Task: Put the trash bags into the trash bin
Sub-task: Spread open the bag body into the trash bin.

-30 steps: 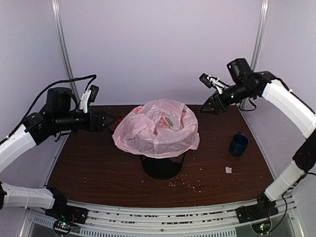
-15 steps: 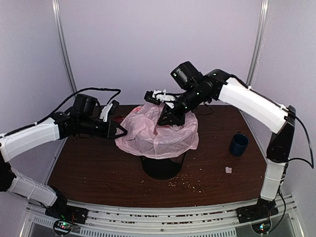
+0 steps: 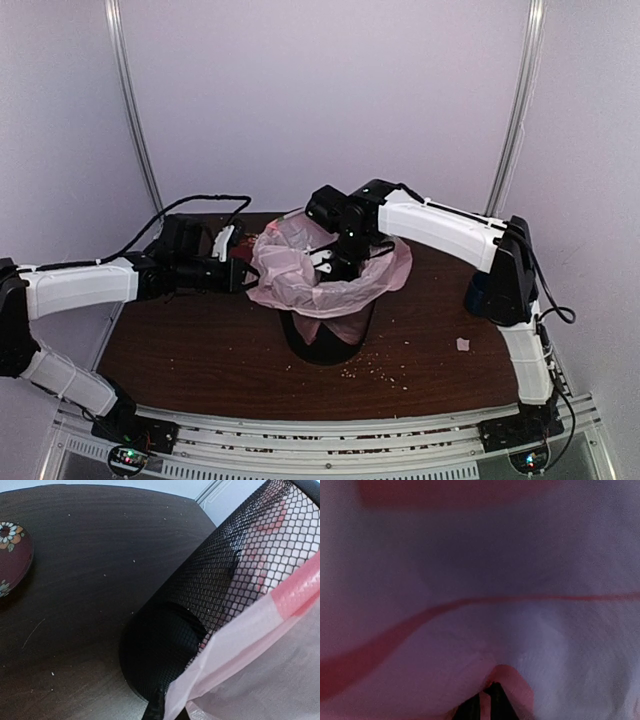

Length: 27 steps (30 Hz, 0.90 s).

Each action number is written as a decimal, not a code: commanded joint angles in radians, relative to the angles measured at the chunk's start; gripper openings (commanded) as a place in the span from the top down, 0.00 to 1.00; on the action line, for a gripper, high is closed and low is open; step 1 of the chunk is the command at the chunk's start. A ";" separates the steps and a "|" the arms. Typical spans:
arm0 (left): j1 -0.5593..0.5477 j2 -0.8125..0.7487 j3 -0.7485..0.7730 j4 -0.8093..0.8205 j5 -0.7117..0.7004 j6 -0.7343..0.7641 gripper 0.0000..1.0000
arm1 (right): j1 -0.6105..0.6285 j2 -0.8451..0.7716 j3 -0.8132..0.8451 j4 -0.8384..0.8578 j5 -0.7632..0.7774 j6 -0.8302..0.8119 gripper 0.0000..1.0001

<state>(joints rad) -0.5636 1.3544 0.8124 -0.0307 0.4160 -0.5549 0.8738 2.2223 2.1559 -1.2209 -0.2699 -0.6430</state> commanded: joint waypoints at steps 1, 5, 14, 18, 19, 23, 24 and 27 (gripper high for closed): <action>0.009 0.054 -0.035 0.110 -0.011 -0.028 1.00 | 0.028 0.067 -0.001 -0.127 0.044 -0.087 0.88; 0.014 0.087 -0.043 0.149 0.007 -0.028 1.00 | 0.037 0.090 -0.026 -0.113 0.054 -0.105 0.86; 0.016 0.026 -0.028 0.155 -0.006 0.015 1.00 | 0.039 0.120 -0.032 -0.095 0.099 -0.105 0.77; 0.016 -0.027 0.013 0.093 -0.036 0.046 1.00 | 0.039 0.049 -0.037 -0.076 0.098 -0.098 0.74; 0.016 -0.044 0.022 0.076 -0.051 0.055 1.00 | 0.038 0.017 -0.046 -0.064 0.098 -0.098 0.73; 0.019 -0.108 0.073 -0.002 -0.122 0.076 1.00 | 0.028 -0.125 -0.109 0.010 0.101 -0.098 0.66; 0.020 -0.119 0.090 -0.023 -0.139 0.084 1.00 | 0.025 -0.153 -0.116 0.024 0.104 -0.095 0.64; 0.024 -0.130 0.154 -0.098 -0.176 0.104 1.00 | 0.010 -0.205 -0.145 0.031 0.089 -0.097 0.61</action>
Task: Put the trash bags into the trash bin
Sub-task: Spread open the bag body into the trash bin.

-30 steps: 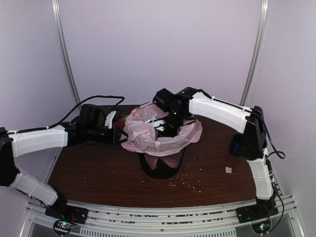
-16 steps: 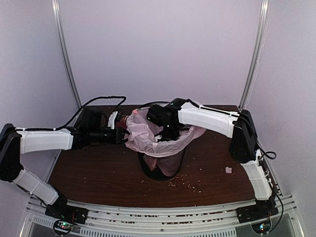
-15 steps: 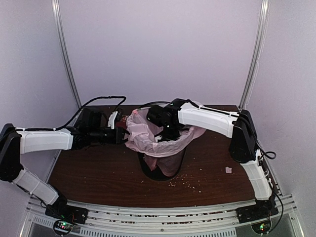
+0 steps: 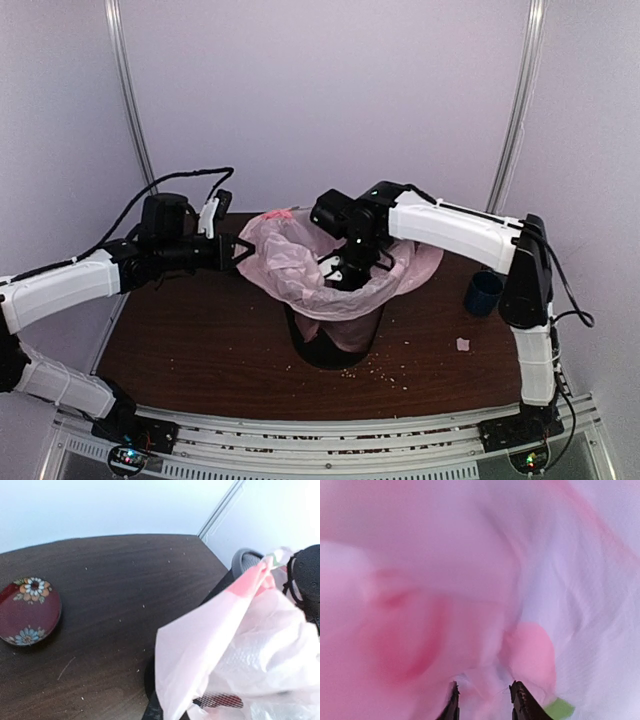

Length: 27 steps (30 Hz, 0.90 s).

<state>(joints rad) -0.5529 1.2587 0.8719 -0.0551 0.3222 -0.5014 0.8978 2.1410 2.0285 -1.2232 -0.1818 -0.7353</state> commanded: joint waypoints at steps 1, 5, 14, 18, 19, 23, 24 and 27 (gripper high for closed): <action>0.014 -0.031 0.115 -0.098 -0.087 0.057 1.00 | -0.020 -0.137 -0.015 0.028 -0.019 -0.007 0.61; 0.017 -0.005 0.171 -0.167 -0.099 0.061 1.00 | -0.031 -0.188 -0.015 0.039 -0.102 -0.005 0.59; 0.016 -0.005 0.199 -0.158 -0.051 0.045 1.00 | -0.019 -0.170 -0.132 0.059 -0.105 -0.003 0.57; 0.016 -0.011 0.208 -0.141 -0.056 0.058 1.00 | 0.040 -0.160 -0.235 0.145 -0.030 0.013 0.59; 0.016 -0.008 0.208 -0.138 -0.060 0.062 1.00 | 0.056 -0.138 -0.232 0.141 -0.009 0.014 0.59; 0.016 0.025 0.208 -0.135 -0.050 0.063 1.00 | 0.072 -0.012 -0.152 0.074 -0.021 0.014 0.62; 0.016 0.032 0.203 -0.131 -0.045 0.062 1.00 | 0.072 0.006 -0.143 0.068 -0.020 0.016 0.62; 0.017 0.045 0.177 -0.109 -0.049 0.051 1.00 | 0.073 0.034 -0.149 0.070 0.008 0.022 0.62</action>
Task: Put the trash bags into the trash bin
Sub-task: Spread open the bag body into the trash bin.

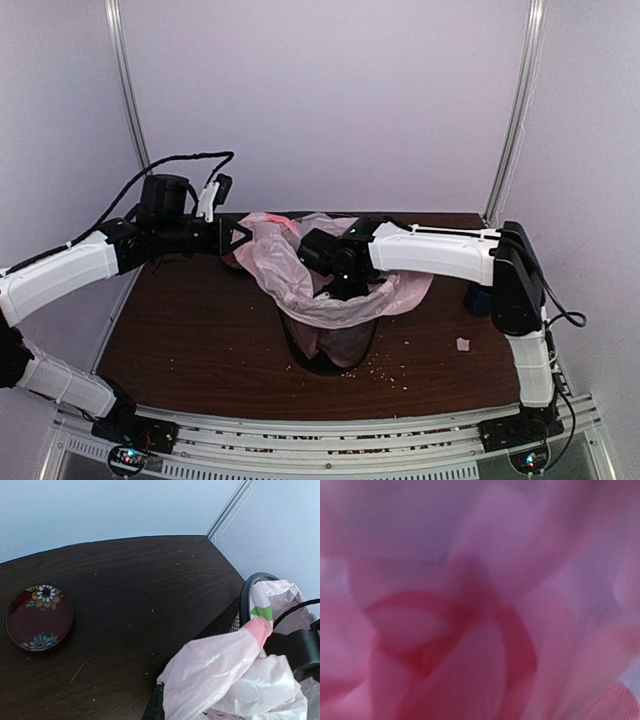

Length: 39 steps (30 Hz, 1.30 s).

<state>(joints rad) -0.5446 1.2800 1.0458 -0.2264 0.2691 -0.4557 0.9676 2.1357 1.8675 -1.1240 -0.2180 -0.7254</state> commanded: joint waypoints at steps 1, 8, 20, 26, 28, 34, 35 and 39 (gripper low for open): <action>0.008 0.032 -0.002 0.064 0.005 0.005 1.00 | 0.002 0.042 0.005 -0.030 0.047 0.013 0.61; 0.009 0.058 0.003 0.054 -0.001 0.011 1.00 | -0.001 -0.026 -0.050 0.026 0.032 0.041 0.60; 0.008 0.009 0.013 -0.018 -0.123 0.026 1.00 | -0.036 -0.266 -0.082 0.116 -0.049 0.032 0.52; 0.008 -0.022 0.012 0.010 -0.086 0.040 1.00 | -0.067 -0.279 -0.088 0.126 -0.112 0.034 0.54; 0.008 -0.056 0.027 0.032 -0.025 0.078 0.93 | -0.067 -0.261 -0.080 0.113 -0.121 0.040 0.56; 0.006 -0.241 0.192 -0.049 -0.134 0.096 0.36 | -0.067 -0.228 -0.068 0.116 -0.131 0.075 0.59; 0.007 -0.230 0.247 -0.094 -0.121 0.100 0.35 | -0.066 -0.223 -0.068 0.119 -0.129 0.083 0.59; -0.045 -0.170 0.281 -0.080 0.016 0.059 0.45 | -0.067 -0.210 -0.061 0.128 -0.132 0.095 0.59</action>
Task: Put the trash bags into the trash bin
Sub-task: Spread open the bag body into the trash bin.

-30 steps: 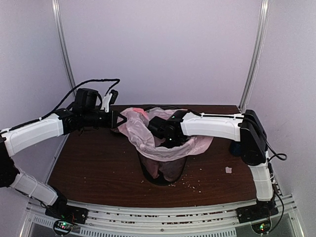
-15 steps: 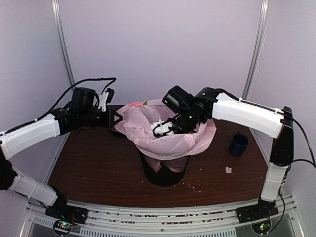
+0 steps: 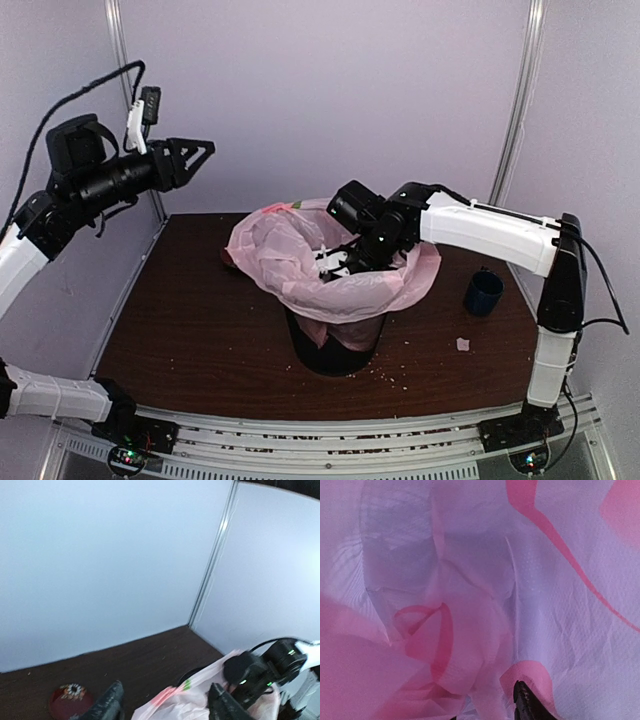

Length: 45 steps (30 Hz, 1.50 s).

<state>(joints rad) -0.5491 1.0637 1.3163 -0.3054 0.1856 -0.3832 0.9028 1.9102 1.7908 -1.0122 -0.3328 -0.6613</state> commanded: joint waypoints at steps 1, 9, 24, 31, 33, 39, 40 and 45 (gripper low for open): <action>-0.075 0.069 0.002 0.016 0.108 -0.019 0.48 | -0.002 0.014 0.013 0.021 -0.017 0.034 0.59; -0.251 0.294 -0.022 0.134 0.106 -0.005 0.63 | -0.002 -0.002 -0.003 0.046 -0.028 0.050 0.59; -0.265 0.418 -0.098 0.063 -0.028 0.007 0.73 | -0.095 -0.122 0.033 0.102 -0.067 0.102 0.58; -0.267 0.415 -0.087 0.063 -0.023 0.006 0.75 | -0.125 -0.201 0.023 0.098 -0.275 0.051 0.57; -0.268 0.415 -0.082 0.062 -0.024 0.005 0.76 | -0.118 -0.208 0.019 0.124 -0.272 0.079 0.58; -0.269 0.402 -0.074 0.059 -0.037 0.001 0.77 | -0.123 -0.248 0.032 0.148 -0.322 0.101 0.57; -0.269 0.401 -0.071 0.056 -0.044 0.001 0.77 | -0.123 -0.250 0.020 0.159 -0.332 0.107 0.55; -0.269 0.383 -0.041 0.032 -0.077 0.014 0.77 | -0.127 -0.208 -0.003 0.174 -0.374 0.161 0.54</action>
<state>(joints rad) -0.8173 1.4544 1.2560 -0.2016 0.1539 -0.3832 0.7830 1.6989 1.8107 -0.8623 -0.6312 -0.5499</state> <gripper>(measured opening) 0.232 0.464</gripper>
